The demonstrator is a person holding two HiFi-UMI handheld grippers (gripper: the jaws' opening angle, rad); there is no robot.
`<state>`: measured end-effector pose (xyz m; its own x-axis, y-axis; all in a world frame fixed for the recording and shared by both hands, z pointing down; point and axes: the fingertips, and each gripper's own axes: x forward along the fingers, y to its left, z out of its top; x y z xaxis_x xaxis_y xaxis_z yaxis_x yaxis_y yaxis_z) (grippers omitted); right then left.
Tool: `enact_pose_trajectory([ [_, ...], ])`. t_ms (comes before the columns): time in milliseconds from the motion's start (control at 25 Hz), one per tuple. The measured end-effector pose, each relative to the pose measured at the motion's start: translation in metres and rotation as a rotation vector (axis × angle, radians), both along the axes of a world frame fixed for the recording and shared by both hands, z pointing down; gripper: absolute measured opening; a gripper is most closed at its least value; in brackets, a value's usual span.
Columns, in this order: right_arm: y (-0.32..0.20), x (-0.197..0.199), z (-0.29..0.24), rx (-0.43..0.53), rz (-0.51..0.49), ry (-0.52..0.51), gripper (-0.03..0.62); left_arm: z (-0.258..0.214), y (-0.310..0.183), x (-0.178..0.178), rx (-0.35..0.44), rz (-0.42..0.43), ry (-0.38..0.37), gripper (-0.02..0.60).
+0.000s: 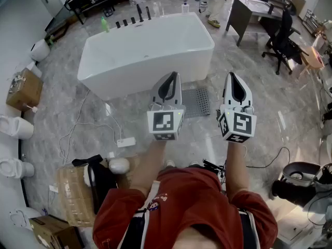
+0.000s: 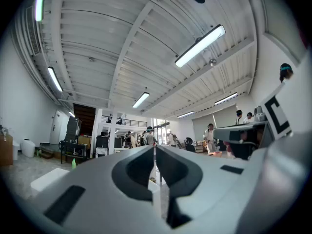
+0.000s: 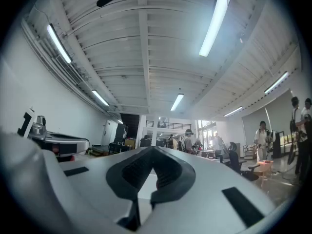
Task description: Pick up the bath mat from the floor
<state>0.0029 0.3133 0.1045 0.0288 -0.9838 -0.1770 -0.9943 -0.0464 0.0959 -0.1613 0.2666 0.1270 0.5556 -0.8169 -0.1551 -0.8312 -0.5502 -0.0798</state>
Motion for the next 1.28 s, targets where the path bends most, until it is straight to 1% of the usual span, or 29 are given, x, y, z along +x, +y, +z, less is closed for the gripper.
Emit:
enact_pose_trajectory([
  [200, -0.002, 0.001, 0.005, -0.008, 0.0, 0.005, 0.012, 0.002, -0.004, 0.006, -0.002, 0.002, -0.013, 0.026],
  [480, 0.0, 0.013, 0.005, -0.012, 0.023, 0.003, 0.012, 0.002, -0.008, 0.021, -0.005, 0.035, 0.008, 0.026],
  [760, 0.007, 0.028, 0.008, -0.002, 0.045, -0.022, 0.012, 0.004, -0.005, 0.041, -0.003, 0.068, 0.004, 0.026],
  [1040, 0.018, 0.055, 0.011, 0.017, 0.058, -0.046, 0.012, 0.009, 0.002, 0.071, -0.003, 0.096, -0.009, 0.026],
  [1280, 0.034, 0.096, 0.016, 0.002, 0.095, -0.065, 0.012, 0.013, 0.01, 0.111, -0.009, 0.118, -0.014, 0.026],
])
